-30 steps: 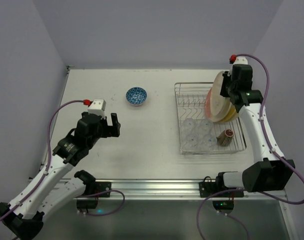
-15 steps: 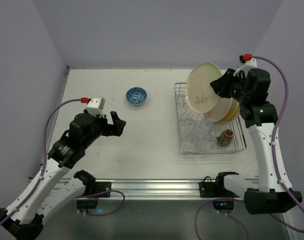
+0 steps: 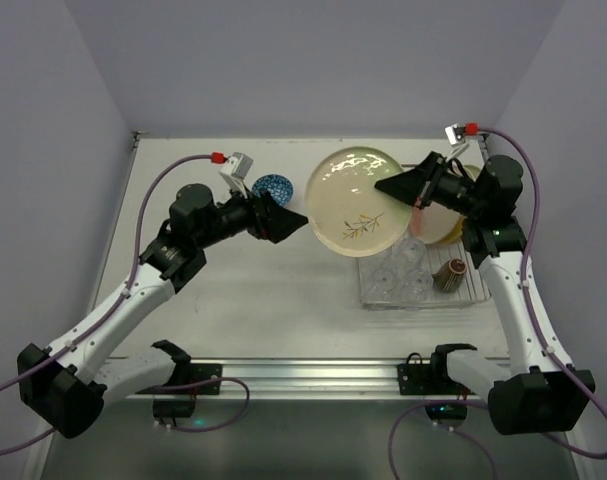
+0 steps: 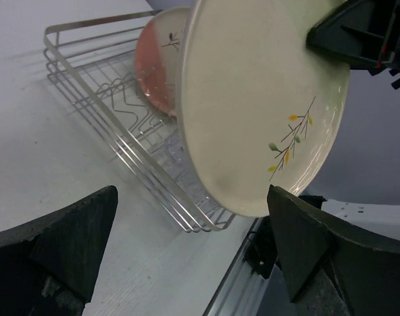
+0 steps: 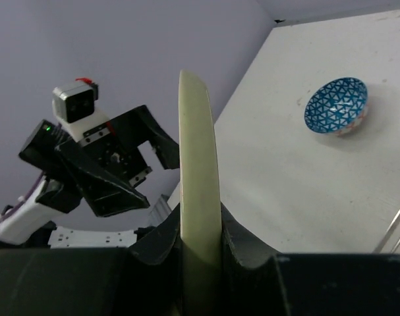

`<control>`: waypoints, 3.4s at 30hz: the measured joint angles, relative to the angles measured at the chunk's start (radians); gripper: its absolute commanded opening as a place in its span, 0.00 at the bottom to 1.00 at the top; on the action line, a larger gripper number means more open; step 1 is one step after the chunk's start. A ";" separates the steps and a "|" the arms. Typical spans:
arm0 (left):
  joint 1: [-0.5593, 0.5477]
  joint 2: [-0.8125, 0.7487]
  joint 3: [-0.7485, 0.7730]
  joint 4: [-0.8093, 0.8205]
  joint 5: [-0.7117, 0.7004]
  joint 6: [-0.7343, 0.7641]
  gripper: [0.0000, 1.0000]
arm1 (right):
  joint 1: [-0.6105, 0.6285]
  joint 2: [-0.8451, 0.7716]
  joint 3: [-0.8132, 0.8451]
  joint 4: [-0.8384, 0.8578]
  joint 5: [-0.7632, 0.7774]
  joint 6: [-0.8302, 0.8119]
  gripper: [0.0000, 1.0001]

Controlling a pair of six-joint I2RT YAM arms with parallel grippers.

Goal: Unload the mixed dishes from the dish rack

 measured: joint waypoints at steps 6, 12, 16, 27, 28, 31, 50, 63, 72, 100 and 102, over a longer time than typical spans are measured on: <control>0.000 0.117 -0.002 0.223 0.198 -0.109 1.00 | 0.023 0.001 -0.016 0.124 -0.091 0.078 0.00; 0.000 0.164 -0.043 0.540 0.356 -0.278 0.69 | 0.037 0.001 -0.058 0.215 -0.140 0.140 0.00; 0.008 0.183 -0.078 0.677 0.390 -0.368 0.49 | 0.039 0.001 -0.076 0.266 -0.170 0.180 0.00; 0.016 0.237 -0.119 0.801 0.401 -0.501 0.00 | 0.047 0.000 -0.108 0.385 -0.214 0.222 0.02; 0.016 0.233 -0.121 0.795 0.396 -0.505 0.00 | 0.047 0.006 -0.108 0.382 -0.214 0.219 0.03; 0.017 0.208 -0.125 0.731 0.365 -0.505 0.00 | 0.048 0.022 -0.103 0.347 -0.204 0.194 0.16; 0.085 -0.105 -0.127 0.129 -0.174 -0.550 0.00 | 0.049 0.054 -0.019 -0.140 0.275 -0.061 0.99; 0.863 0.174 -0.143 0.170 -0.177 -0.639 0.00 | 0.049 -0.453 -0.095 -0.285 0.402 -0.174 0.99; 0.868 0.531 -0.150 0.420 -0.173 -0.594 0.00 | 0.049 -0.673 -0.219 -0.307 0.285 -0.171 0.99; 0.808 0.771 -0.119 0.578 -0.195 -0.489 0.72 | 0.049 -0.774 -0.304 -0.425 0.219 -0.218 0.99; 0.788 0.769 -0.105 0.515 -0.233 -0.473 0.77 | 0.049 -0.774 -0.304 -0.425 0.216 -0.218 0.99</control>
